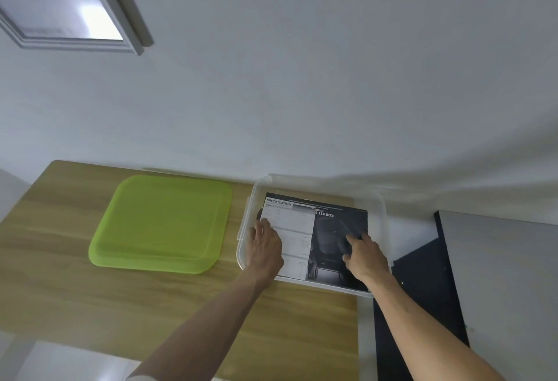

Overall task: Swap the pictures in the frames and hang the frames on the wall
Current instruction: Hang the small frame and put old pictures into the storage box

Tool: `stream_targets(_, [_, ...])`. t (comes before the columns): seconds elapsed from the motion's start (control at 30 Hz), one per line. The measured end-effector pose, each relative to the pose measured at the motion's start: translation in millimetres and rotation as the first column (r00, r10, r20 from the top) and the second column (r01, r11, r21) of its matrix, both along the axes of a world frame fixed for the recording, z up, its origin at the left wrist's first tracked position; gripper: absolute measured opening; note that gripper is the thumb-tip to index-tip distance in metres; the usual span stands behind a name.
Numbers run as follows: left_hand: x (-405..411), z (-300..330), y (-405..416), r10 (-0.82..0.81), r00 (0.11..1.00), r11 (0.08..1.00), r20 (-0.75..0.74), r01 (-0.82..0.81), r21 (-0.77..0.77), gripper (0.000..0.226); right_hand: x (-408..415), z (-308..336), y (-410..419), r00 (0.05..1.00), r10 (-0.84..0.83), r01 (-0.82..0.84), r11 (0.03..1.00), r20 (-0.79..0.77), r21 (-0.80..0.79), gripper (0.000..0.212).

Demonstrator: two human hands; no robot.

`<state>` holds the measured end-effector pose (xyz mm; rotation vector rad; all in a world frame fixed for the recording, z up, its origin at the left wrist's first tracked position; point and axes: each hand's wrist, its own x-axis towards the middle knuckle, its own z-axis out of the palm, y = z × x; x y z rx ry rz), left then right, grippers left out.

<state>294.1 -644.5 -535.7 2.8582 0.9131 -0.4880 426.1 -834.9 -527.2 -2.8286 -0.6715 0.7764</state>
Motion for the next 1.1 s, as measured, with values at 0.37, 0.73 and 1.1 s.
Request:
stream_targets(0.37, [-9,16,33,-0.073,0.98,0.991,0.186,0.05,0.127,0.068,14,19,-11,0.94,-0.149,0.12,0.987,0.308,0.111,0.058])
stream_targets(0.73, [-36,26,58,0.104,0.975,0.992,0.196,-0.088,-0.089,0.055,-1,19,-2,0.958,-0.137,0.118,0.989,0.252,0.09,0.064])
stream_targets(1.1, [-69,42,119,0.099,0.922,0.989,0.374,-0.05,-0.14,0.05,-48,51,65,0.922,-0.088,-0.005,0.971,0.377,0.239,0.05])
